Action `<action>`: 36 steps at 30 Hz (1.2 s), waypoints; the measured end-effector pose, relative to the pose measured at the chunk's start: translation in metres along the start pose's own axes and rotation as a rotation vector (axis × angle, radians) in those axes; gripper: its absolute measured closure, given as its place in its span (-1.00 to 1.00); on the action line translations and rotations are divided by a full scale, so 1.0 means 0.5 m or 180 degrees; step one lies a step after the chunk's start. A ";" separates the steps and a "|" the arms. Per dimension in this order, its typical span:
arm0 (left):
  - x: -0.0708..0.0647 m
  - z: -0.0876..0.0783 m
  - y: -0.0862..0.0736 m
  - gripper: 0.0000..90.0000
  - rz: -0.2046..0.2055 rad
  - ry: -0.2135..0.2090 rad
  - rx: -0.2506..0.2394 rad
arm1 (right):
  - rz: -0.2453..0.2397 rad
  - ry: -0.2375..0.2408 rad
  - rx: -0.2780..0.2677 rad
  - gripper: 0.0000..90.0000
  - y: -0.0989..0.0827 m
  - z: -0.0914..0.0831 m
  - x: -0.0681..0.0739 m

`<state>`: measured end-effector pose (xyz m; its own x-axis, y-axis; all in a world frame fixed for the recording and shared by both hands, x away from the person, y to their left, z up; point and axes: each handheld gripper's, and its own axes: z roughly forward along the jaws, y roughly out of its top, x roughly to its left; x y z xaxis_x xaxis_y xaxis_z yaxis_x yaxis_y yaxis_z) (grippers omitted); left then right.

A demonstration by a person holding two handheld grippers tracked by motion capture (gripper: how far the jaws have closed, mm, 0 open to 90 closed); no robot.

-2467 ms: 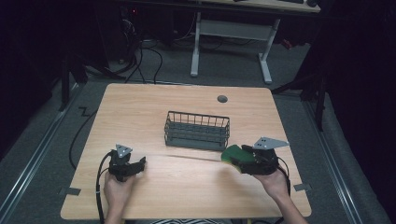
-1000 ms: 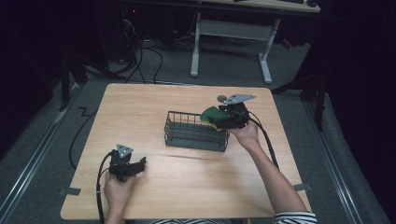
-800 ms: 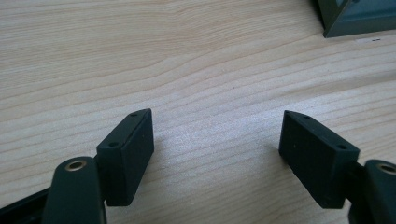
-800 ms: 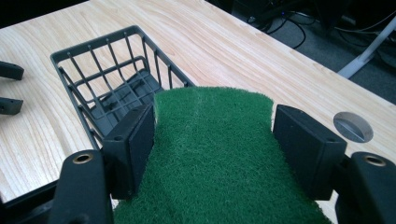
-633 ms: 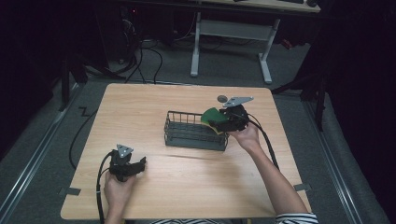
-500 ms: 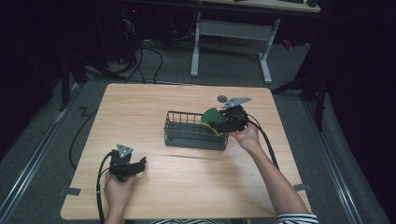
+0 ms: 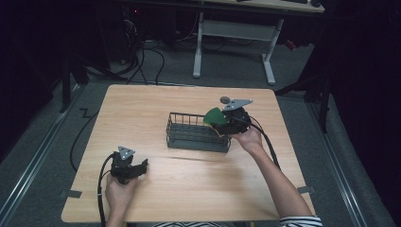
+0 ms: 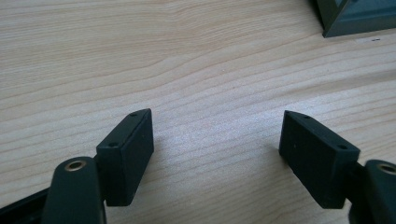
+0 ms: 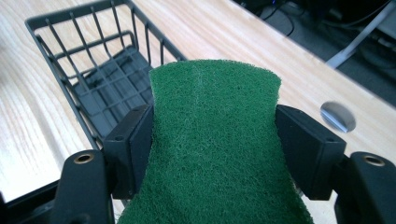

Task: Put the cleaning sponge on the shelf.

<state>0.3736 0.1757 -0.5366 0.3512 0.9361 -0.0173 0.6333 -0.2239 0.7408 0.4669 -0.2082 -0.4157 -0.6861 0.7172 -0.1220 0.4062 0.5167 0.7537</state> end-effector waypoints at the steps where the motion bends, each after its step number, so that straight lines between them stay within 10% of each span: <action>1: 0.000 0.000 0.000 -0.41 0.0000 -0.0001 0.0001 | 0.0001 0.0011 -0.0025 -0.31 0.002 0.001 0.000; 25: 0.000 0.000 0.000 -0.41 0.0001 -0.0005 0.0003 | -0.0200 -0.0232 0.0056 -0.31 0.008 0.027 0.023; 36: 0.000 0.000 0.000 -0.41 0.0001 0.0002 -0.0001 | -0.0079 -0.0066 0.0121 -0.33 0.004 0.046 0.015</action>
<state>0.3736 0.1754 -0.5366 0.3511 0.9362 -0.0167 0.6330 -0.2242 0.7410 0.4764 -0.1908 -0.4300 -0.6839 0.7132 -0.1540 0.4121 0.5518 0.7251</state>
